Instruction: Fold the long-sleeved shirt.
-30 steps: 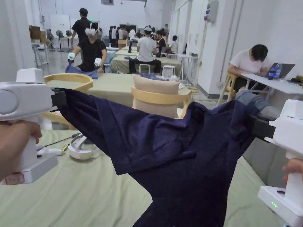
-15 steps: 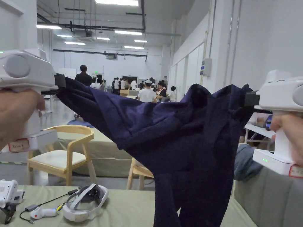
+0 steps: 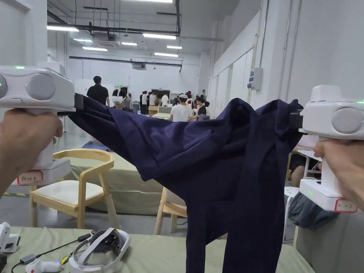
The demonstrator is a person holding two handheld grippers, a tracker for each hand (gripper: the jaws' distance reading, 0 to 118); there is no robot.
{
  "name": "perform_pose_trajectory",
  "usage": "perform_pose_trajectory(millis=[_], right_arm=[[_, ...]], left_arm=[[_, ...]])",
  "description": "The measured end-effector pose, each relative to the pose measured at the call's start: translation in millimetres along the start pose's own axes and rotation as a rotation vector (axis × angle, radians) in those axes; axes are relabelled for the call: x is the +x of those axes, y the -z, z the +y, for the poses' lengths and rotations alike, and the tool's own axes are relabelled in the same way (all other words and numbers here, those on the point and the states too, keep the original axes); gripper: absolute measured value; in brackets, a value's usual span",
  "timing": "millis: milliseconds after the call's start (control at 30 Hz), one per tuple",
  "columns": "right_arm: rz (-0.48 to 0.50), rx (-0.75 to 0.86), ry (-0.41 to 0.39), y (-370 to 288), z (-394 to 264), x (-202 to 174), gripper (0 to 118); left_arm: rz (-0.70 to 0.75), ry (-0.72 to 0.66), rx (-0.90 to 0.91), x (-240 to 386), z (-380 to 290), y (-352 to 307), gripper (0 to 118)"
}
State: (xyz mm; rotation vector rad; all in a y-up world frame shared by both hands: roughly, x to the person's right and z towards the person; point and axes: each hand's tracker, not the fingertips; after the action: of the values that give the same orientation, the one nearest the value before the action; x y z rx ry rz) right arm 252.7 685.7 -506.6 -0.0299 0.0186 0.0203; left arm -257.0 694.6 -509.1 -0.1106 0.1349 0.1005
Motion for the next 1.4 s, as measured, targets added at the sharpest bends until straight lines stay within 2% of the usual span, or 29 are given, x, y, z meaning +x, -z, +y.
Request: perform_pose_trajectory(millis=[133,233,433,533,633,733,900,967,1033,1167,1400], right_arm=[[0.016,-0.042,-0.023,40.5,-50.0,-8.0,3],[0.030,-0.128,0.007,63.9,-104.7,-7.3,3],[0.071,-0.289,0.001,69.8,-228.2,-11.0,3],[0.071,-0.379,0.001,61.2,-289.0,-6.0,3],[0.080,-0.445,0.007,29.6,-348.9,-0.5,3],[0.094,-0.505,0.030,-16.4,-400.2,7.8,3],[0.118,-0.588,-0.053,-121.3,-462.2,12.2,3],[0.148,-0.617,-0.036,-169.9,-481.9,11.9,3],[0.128,-0.617,-0.048,-213.3,-497.9,12.2,3],[0.148,-0.660,-0.027,-279.0,-516.8,10.5,3],[0.166,-0.774,0.010,-334.0,-530.6,13.7,3]], left_arm=[[0.012,0.002,-0.034,-6.2,-47.8,34.1,5],[0.006,0.003,-0.100,-12.8,-94.1,55.8,5],[-0.002,0.087,-0.259,-12.8,-206.1,71.5,5],[-0.026,0.080,-0.332,-13.4,-263.9,63.7,5],[-0.049,0.126,-0.420,-13.1,-329.1,39.8,5],[-0.080,0.091,-0.505,-21.4,-391.0,9.3,5],[-0.113,0.038,-0.584,-32.5,-470.1,-71.3,5],[-0.099,0.014,-0.591,-40.5,-497.2,-112.9,5],[-0.096,-0.011,-0.621,-51.8,-516.4,-150.8,5],[-0.066,-0.070,-0.609,-74.4,-542.0,-215.4,5],[-0.046,-0.110,-0.677,-96.3,-559.7,-271.1,5]])
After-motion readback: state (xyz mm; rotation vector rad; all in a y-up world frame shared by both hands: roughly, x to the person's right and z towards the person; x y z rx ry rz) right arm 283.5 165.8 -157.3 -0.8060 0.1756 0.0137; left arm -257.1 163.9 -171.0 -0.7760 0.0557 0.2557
